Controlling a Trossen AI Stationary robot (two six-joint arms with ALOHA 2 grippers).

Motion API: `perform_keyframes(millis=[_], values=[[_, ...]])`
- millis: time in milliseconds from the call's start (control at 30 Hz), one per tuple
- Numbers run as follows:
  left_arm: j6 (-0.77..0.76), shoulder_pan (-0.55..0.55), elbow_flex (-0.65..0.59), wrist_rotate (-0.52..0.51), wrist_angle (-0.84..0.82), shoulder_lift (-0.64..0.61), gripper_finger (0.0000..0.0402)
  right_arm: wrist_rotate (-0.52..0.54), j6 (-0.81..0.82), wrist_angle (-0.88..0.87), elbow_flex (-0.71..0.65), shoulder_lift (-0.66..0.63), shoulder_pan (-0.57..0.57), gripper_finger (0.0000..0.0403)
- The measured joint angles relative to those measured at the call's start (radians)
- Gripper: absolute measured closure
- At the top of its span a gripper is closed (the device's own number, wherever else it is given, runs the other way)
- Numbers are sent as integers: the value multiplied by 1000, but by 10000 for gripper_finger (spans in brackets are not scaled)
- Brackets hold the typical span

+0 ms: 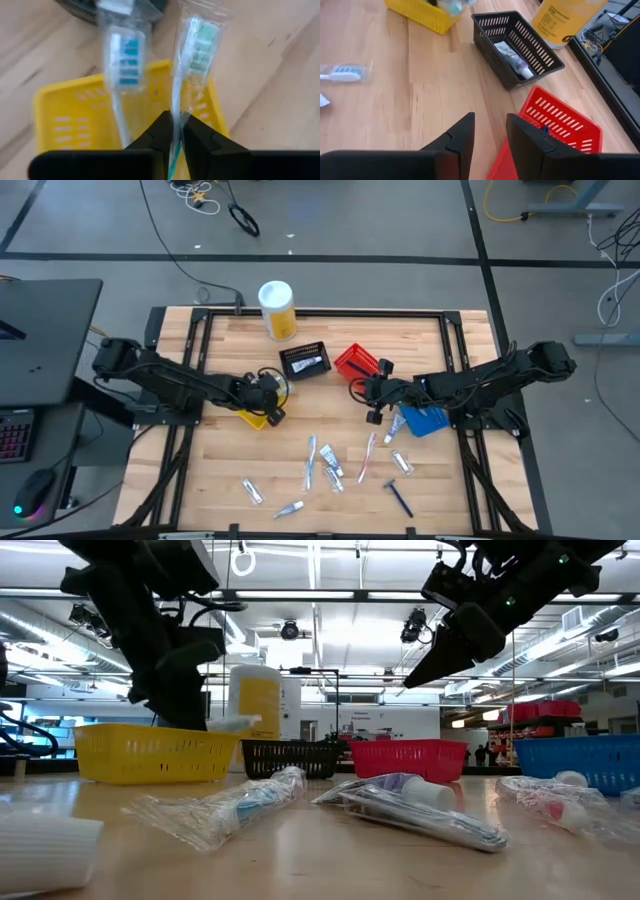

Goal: Pick & Place Travel size toiletries
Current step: Put the green toothbrush into the yellow basket, then put the white toothpaste into the black basket

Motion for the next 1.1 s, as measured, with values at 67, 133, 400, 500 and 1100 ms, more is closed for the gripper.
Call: perform_keyframes(millis=[67, 133, 400, 500, 1100], values=[[0, 0, 0, 5, 18, 24, 338, 0, 0, -2, 0, 0, 0, 281], [-4, 2, 0, 4, 20, 41, 322, 0, 0, 0, 0, 0, 0, 281], [9, 6, 20, 29, -9, 39, 260, 0, 0, 0, 0, 0, 0, 281], [72, 6, 59, 38, -55, 33, 251, 0, 0, 0, 0, 0, 0, 281], [256, -105, 287, 36, -114, -6, 249, -105, 0, 35, 0, 0, 0, 281]])
